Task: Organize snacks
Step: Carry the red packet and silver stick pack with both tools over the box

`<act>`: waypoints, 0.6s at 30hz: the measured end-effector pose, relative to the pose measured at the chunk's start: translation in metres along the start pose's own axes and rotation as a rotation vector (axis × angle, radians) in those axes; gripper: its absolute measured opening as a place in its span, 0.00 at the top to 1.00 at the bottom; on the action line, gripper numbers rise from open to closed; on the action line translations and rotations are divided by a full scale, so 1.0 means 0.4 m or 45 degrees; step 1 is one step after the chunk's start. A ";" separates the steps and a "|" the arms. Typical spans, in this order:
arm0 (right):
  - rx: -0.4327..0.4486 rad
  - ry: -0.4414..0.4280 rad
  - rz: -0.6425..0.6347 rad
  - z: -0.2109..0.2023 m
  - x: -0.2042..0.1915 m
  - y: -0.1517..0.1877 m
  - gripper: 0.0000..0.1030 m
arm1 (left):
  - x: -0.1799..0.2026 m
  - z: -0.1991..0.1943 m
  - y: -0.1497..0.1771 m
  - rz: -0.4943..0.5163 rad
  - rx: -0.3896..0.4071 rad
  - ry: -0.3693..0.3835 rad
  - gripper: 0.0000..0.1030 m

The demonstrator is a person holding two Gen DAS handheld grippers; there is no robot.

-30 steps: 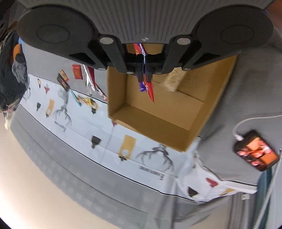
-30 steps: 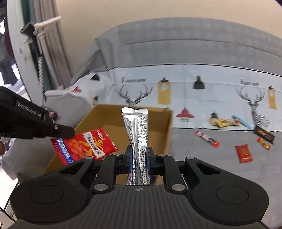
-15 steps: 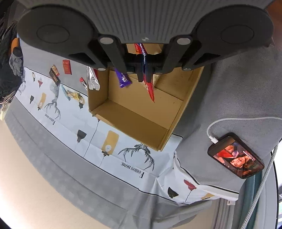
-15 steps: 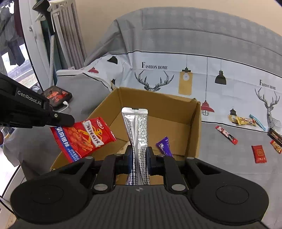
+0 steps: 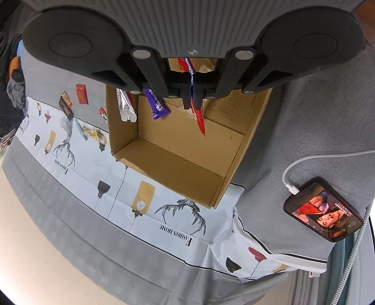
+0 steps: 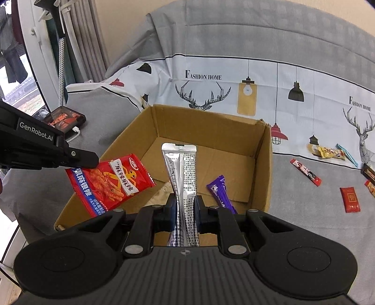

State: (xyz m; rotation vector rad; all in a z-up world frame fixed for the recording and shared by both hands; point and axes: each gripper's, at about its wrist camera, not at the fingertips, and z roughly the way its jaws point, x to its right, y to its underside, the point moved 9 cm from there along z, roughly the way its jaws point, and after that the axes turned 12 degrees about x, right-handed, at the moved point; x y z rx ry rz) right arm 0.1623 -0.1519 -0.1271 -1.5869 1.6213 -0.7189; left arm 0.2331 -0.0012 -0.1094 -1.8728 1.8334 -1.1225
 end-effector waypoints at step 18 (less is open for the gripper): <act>-0.037 -0.001 0.062 0.056 0.031 0.023 0.84 | 0.017 0.069 0.024 0.067 -0.049 -0.026 0.99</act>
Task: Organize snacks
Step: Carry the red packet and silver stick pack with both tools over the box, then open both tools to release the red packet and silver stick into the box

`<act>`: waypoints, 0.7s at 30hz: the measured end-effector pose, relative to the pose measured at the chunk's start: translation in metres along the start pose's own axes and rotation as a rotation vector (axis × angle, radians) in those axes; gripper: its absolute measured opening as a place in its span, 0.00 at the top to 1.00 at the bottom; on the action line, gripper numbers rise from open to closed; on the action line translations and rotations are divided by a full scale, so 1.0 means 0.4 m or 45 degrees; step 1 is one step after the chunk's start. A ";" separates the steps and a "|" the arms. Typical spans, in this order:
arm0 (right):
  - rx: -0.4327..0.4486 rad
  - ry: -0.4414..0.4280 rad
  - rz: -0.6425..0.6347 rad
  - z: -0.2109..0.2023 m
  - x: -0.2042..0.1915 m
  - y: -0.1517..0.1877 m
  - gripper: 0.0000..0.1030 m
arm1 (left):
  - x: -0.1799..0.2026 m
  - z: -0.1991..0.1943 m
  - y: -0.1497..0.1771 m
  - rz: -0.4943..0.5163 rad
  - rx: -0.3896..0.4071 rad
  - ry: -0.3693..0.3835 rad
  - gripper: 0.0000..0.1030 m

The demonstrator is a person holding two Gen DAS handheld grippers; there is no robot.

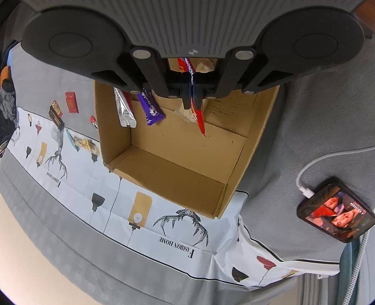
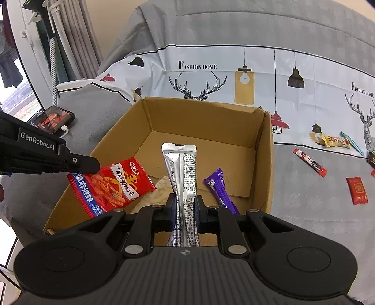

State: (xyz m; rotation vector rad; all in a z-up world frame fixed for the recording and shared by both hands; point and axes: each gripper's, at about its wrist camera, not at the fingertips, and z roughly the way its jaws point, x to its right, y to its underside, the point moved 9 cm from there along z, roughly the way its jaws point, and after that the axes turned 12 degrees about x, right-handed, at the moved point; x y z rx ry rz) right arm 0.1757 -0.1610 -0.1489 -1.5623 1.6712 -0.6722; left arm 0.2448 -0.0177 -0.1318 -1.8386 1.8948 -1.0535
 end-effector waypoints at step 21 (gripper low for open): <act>-0.044 0.005 0.081 0.061 0.031 0.010 0.80 | 0.025 0.086 0.011 0.128 -0.041 -0.049 0.98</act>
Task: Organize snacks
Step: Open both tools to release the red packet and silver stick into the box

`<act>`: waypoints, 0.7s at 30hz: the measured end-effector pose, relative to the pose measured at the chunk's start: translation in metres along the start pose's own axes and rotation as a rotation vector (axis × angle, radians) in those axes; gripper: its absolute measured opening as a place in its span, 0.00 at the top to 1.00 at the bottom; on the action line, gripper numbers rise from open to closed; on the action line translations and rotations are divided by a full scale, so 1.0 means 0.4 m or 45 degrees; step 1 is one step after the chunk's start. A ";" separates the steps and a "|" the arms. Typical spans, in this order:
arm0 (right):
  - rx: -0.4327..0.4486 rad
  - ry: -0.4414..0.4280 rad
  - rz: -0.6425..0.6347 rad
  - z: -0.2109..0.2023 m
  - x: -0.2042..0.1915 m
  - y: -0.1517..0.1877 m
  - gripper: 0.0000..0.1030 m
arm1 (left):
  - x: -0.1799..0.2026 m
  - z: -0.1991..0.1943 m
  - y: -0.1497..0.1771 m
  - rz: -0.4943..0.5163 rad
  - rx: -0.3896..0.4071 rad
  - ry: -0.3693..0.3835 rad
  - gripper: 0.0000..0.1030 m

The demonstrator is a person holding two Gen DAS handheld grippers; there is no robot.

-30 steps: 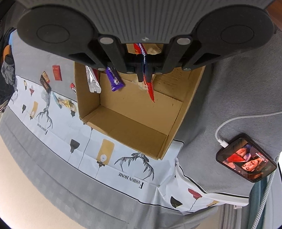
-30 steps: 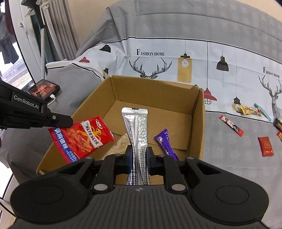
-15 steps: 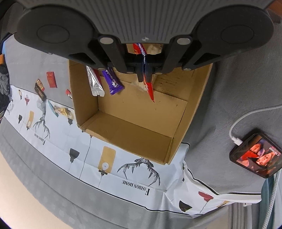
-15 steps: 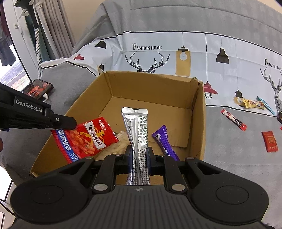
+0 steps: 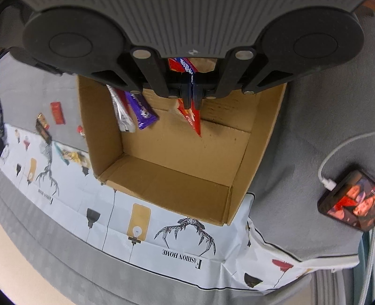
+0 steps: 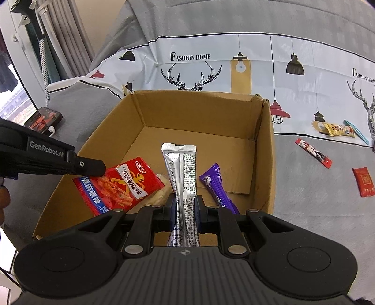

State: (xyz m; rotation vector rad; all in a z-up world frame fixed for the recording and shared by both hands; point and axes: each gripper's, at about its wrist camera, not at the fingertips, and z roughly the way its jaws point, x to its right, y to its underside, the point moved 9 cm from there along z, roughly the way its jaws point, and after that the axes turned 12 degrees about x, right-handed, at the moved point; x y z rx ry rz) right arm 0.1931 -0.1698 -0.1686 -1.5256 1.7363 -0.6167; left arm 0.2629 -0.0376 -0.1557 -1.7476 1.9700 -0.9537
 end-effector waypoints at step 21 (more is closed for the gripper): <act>0.185 0.135 -0.121 -0.273 -0.059 0.029 0.09 | -0.048 -0.243 0.146 0.125 0.086 -0.242 0.00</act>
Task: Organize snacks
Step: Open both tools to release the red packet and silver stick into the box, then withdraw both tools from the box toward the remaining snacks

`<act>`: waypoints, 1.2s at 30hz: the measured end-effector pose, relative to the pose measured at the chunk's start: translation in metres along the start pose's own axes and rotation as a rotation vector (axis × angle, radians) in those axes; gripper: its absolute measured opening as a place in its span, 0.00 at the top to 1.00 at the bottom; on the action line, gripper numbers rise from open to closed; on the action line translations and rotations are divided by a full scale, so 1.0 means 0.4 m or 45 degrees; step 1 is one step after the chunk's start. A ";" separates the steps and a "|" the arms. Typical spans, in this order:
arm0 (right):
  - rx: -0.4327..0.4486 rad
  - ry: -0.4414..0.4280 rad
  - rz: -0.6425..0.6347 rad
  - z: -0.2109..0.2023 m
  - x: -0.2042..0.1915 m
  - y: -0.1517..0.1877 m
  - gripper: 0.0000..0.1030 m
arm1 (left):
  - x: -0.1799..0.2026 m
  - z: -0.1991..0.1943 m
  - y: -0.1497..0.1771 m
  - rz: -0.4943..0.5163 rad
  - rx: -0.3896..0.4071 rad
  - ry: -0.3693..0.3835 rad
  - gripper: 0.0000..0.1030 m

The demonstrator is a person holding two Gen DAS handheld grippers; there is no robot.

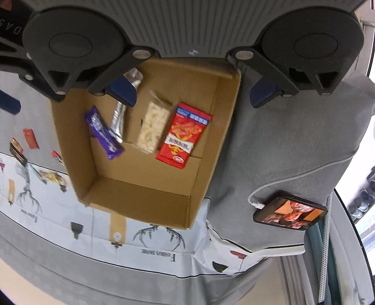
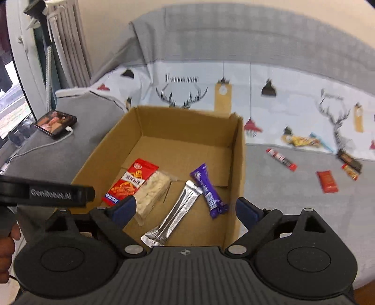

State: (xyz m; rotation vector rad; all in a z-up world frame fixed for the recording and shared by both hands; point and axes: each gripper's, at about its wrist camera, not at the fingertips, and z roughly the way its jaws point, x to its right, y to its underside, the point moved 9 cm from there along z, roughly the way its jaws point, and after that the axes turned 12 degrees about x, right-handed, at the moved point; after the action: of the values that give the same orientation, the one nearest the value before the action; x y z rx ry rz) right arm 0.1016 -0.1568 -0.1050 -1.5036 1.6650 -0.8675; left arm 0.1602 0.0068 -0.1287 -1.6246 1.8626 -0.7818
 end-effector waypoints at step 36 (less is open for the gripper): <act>0.169 0.007 -0.033 -0.253 0.013 0.006 0.01 | 0.049 -0.243 0.040 0.011 0.189 -0.032 0.00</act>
State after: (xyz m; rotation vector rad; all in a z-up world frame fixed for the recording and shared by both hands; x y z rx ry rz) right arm 0.0133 -0.1603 -0.0554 -1.4360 1.5633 -0.9771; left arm 0.0764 -0.0036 -0.0745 -1.5255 1.7496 -0.8704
